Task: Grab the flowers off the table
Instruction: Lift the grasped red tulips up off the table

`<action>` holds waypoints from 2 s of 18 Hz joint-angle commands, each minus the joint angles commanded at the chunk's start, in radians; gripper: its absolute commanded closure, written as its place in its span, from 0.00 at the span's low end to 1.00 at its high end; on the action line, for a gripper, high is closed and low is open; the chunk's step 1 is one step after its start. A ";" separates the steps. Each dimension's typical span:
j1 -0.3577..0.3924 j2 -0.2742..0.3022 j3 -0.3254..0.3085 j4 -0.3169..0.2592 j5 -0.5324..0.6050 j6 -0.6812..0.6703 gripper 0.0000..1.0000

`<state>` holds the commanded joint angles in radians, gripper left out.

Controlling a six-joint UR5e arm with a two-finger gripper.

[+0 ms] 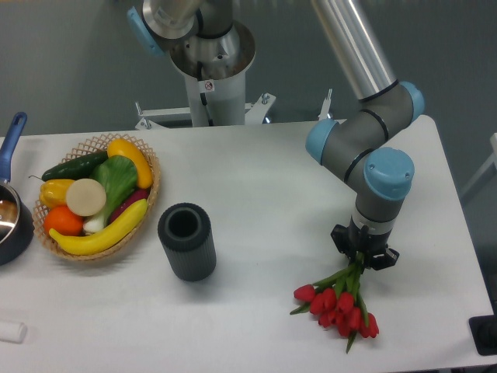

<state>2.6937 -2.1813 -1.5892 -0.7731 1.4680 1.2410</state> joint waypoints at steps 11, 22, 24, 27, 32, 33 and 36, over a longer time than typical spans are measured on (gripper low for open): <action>0.017 0.116 0.011 0.000 -0.031 -0.023 0.71; 0.052 0.345 0.020 -0.002 -0.468 -0.313 0.71; 0.077 0.362 0.021 0.000 -0.529 -0.359 0.70; 0.112 0.374 0.029 0.002 -0.624 -0.406 0.70; 0.146 0.376 0.029 0.000 -0.749 -0.420 0.70; 0.147 0.374 0.028 0.000 -0.750 -0.422 0.70; 0.144 0.374 0.026 0.002 -0.752 -0.423 0.70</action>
<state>2.8379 -1.8070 -1.5631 -0.7716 0.7164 0.8176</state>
